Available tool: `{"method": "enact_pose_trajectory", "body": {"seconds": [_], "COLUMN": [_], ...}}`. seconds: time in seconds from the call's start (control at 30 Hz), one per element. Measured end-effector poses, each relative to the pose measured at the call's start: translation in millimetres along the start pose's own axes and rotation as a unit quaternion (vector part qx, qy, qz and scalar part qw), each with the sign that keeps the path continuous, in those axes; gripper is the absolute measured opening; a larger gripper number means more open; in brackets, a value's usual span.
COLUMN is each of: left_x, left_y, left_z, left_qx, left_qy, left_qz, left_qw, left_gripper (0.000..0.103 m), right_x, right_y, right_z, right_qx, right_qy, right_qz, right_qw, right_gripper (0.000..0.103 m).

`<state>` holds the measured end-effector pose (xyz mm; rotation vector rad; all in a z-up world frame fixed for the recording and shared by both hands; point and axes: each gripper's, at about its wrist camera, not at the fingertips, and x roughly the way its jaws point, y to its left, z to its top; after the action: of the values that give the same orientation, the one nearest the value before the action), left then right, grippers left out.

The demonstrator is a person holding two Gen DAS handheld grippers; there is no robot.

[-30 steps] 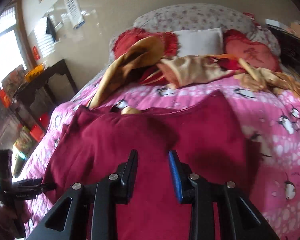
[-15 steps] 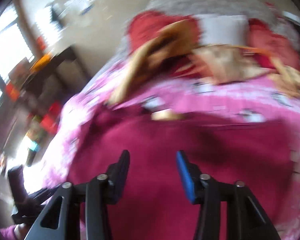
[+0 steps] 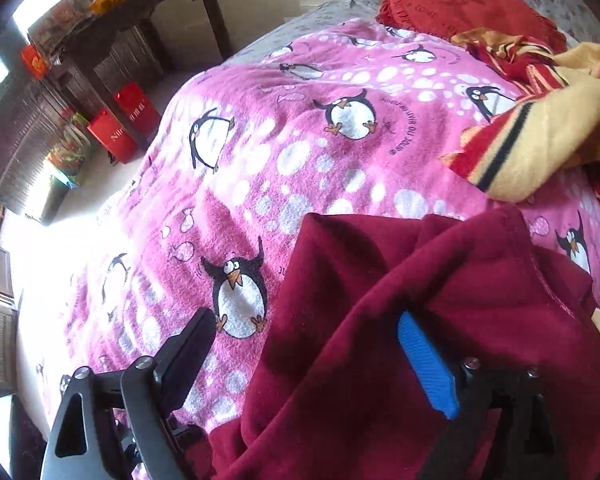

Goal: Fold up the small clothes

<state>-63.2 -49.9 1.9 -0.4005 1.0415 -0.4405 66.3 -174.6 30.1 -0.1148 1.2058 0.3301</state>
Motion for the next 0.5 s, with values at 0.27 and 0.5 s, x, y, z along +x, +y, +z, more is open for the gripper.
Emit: {"method": "enact_pose_trajectory", "body": {"seconds": [0.27, 0.5], "left_x": [0, 6], "left_y": [-2, -23], "left_z": [10, 11], "left_qx": [-0.001, 0.032], "left_qy": [-0.004, 0.002], "left_qz": [0.008, 0.003], "left_qw": [1.0000, 0.9995], "left_gripper": [0.078, 0.039], "right_x": [-9, -55], "right_y": [-20, -44], "right_z": [-15, -32], "right_qx": [-0.017, 0.025], "right_qy": [-0.032, -0.081], "right_qz": [-0.031, 0.065], "right_qw": [0.999, 0.994], "right_gripper": [0.034, 0.018]}}
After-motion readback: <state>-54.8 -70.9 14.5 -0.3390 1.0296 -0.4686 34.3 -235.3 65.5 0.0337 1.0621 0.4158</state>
